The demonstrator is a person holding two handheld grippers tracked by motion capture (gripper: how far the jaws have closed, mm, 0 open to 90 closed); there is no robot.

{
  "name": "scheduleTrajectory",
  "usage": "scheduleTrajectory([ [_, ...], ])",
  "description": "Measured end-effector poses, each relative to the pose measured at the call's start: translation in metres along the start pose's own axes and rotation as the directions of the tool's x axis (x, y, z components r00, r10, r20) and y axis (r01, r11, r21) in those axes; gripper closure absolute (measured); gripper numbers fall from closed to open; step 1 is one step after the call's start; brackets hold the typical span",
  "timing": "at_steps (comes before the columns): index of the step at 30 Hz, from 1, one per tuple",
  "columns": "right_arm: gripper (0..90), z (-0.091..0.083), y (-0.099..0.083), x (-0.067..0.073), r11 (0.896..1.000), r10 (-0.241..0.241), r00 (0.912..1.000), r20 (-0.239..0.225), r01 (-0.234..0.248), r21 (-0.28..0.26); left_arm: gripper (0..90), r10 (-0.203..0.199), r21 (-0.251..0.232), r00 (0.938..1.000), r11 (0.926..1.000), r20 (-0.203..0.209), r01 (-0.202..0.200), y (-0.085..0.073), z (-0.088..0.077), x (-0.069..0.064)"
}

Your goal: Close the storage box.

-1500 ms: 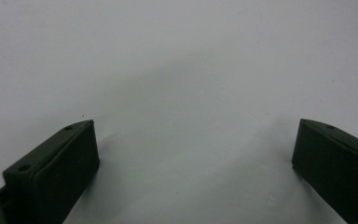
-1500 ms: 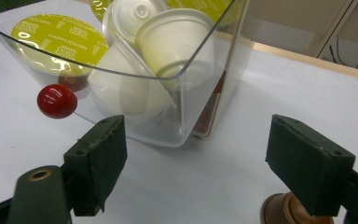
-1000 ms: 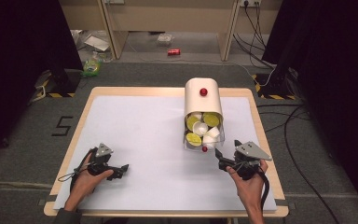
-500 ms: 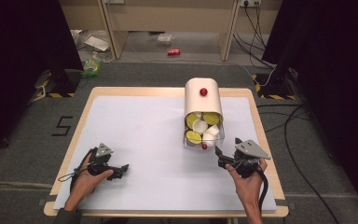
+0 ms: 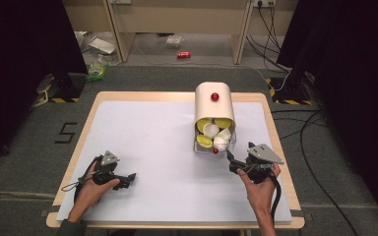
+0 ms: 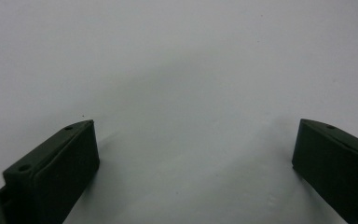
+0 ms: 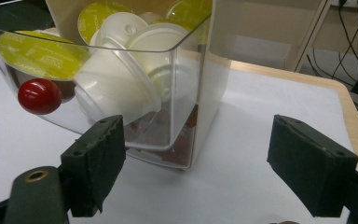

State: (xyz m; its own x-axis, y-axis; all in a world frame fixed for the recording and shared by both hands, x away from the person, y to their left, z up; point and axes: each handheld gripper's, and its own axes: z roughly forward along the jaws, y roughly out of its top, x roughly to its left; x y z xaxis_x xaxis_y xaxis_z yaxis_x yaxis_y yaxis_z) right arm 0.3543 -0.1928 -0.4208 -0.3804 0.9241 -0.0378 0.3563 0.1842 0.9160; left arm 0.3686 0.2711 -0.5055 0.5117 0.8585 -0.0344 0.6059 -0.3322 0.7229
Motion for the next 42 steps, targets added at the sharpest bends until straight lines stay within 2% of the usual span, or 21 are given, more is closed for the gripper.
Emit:
scheduleTrajectory([
  [2,19.4,0.001,0.000,0.000,1.000,0.010,0.9999,0.001,-0.010,-0.001,0.0,0.000,0.000,1.0000,1.0000,0.000,0.000,0.000,0.000,0.000],
  [19,18.8,0.017,0.006,-0.002,1.000,-0.001,0.9996,0.030,0.001,0.002,0.0,0.000,0.000,1.0000,1.0000,0.000,0.000,0.000,0.000,0.000],
  [42,19.1,0.036,0.013,-0.005,1.000,0.013,0.9978,0.065,-0.013,-0.005,0.0,0.000,0.000,1.0000,1.0000,0.000,0.000,0.000,0.000,0.000],
])
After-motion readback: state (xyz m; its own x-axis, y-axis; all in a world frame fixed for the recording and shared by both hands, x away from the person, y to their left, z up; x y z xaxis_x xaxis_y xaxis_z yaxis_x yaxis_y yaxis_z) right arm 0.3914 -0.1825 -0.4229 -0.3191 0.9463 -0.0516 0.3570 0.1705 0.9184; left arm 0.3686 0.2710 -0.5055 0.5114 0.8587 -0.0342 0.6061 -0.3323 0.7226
